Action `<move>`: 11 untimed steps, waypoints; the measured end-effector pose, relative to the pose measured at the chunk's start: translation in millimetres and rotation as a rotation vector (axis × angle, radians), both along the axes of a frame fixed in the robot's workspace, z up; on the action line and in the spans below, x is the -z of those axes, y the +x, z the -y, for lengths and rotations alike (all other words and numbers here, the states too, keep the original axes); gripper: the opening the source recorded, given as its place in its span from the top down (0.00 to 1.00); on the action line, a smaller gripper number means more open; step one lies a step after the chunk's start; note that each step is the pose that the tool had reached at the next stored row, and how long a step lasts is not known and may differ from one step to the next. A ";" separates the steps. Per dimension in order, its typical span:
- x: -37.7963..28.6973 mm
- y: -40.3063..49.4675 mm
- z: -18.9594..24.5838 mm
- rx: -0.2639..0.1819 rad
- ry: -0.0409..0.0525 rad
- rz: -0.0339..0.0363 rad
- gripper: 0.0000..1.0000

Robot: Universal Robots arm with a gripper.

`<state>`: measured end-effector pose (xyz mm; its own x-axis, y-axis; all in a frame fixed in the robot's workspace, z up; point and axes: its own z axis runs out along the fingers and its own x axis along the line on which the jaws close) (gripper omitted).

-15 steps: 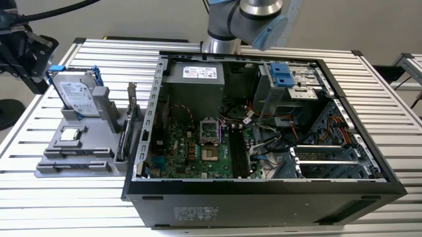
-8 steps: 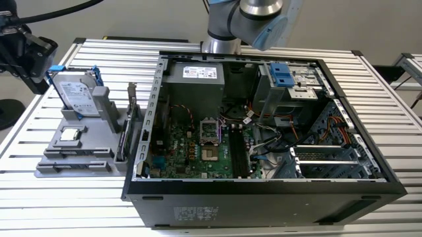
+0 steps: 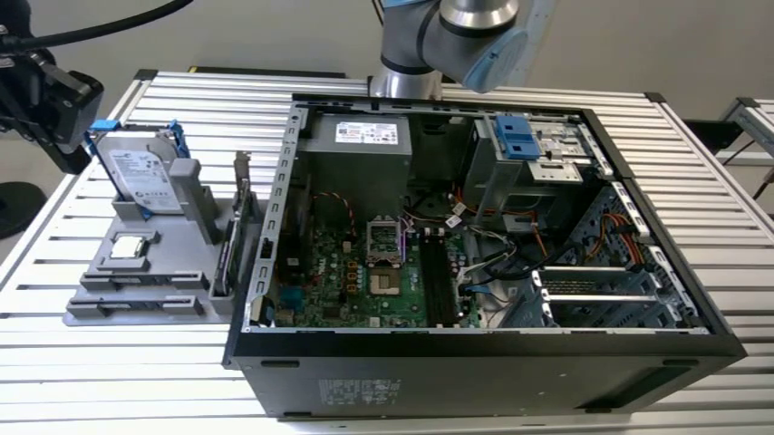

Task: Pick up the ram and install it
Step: 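Pick up the ram and move it above insertion slot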

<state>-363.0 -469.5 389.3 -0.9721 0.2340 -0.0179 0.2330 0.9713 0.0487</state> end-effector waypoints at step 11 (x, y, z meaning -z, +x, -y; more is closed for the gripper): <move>5.1 0.0 0.0 0.093 0.0001 0.0001 1.00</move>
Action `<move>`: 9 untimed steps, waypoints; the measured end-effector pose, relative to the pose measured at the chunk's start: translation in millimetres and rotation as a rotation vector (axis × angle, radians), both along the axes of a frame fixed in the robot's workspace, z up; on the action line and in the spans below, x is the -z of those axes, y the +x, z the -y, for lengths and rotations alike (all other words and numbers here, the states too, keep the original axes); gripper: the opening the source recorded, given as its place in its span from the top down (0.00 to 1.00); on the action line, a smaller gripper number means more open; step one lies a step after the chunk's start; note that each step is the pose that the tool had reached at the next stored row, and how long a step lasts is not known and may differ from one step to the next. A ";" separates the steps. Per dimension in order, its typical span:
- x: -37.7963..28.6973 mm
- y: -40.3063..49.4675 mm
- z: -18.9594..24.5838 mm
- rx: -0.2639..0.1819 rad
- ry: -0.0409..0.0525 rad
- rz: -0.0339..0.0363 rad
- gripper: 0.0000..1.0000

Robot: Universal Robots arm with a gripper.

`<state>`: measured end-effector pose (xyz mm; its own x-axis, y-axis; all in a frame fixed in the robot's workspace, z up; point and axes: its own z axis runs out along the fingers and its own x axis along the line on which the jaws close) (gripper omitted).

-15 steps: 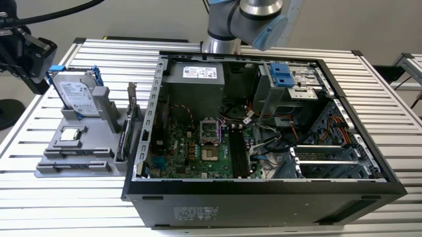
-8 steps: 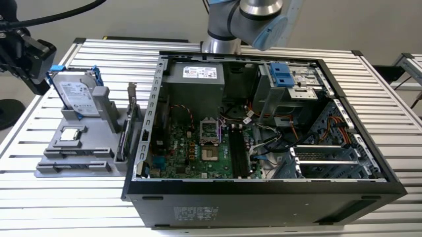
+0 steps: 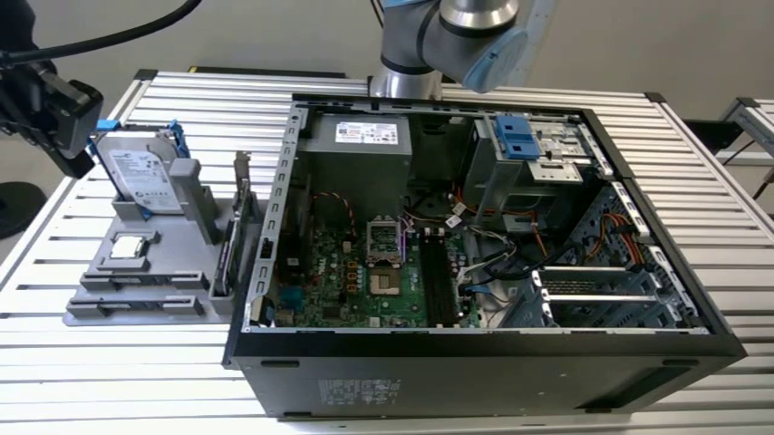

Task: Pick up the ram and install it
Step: 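Pick up the ram and move it above insertion slot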

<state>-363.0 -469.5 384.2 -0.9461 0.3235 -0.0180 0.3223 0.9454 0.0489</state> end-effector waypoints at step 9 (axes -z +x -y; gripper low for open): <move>3.6 -0.3 0.0 0.077 -0.0001 0.0000 1.00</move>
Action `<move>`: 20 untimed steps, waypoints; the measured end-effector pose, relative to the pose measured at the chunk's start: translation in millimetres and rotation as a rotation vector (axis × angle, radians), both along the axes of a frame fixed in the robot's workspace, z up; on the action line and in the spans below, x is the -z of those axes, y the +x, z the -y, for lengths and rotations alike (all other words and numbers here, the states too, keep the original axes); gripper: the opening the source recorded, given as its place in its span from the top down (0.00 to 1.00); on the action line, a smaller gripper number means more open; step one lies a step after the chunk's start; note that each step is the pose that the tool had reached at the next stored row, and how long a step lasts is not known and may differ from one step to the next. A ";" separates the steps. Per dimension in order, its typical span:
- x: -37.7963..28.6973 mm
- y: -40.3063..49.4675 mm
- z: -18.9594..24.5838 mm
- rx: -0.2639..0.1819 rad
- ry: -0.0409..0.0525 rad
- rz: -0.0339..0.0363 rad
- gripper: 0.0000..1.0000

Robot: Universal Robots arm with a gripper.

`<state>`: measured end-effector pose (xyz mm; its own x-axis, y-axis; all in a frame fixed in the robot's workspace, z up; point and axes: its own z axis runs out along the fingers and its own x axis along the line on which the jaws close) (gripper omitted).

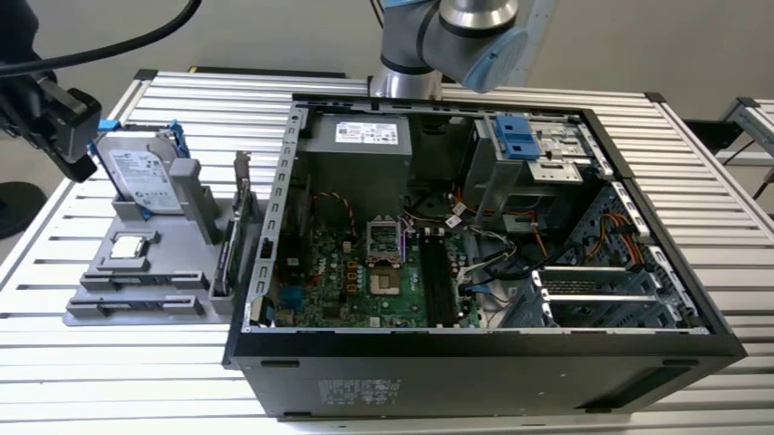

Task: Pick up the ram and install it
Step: 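Pick up the ram and move it above insertion slot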

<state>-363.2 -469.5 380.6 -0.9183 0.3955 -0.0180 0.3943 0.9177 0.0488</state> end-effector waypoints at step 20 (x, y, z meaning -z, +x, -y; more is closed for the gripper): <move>6.2 -0.8 0.0 0.213 0.0000 0.0000 1.00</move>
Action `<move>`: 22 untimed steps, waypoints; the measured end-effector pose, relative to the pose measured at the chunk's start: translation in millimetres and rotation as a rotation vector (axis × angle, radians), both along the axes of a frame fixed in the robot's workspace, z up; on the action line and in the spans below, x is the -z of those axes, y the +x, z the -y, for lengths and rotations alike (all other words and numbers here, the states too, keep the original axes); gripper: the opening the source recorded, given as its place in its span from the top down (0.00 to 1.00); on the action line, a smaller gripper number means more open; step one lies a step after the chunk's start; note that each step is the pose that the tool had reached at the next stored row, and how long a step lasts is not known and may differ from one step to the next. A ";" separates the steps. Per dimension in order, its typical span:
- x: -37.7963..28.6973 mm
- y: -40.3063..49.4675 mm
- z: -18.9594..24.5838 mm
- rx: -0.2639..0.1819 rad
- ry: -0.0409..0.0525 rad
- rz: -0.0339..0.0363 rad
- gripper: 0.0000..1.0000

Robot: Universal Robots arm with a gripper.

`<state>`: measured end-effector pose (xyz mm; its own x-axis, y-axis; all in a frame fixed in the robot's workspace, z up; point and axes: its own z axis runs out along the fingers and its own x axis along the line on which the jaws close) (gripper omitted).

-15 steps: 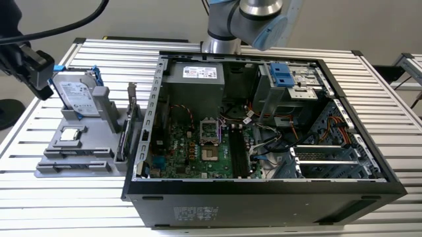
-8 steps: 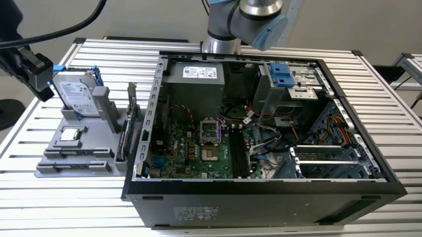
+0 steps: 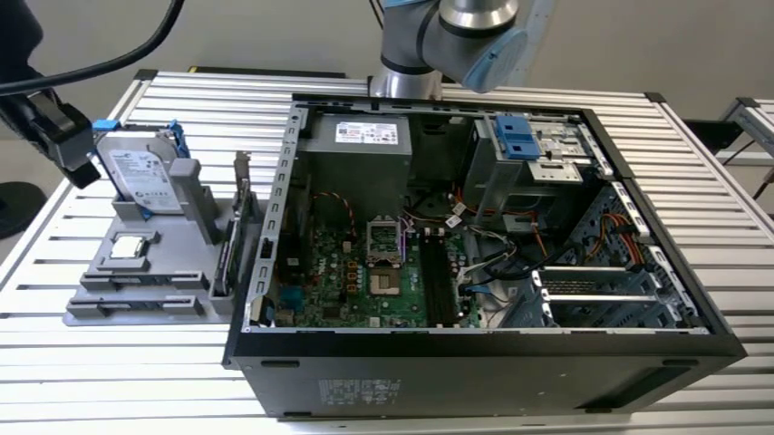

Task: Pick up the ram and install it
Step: 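Pick up the ram and move it above insertion slot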

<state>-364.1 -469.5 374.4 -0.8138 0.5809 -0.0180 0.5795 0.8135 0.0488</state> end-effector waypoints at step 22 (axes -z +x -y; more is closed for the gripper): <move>1.6 -0.2 0.0 0.334 0.0000 0.0000 1.00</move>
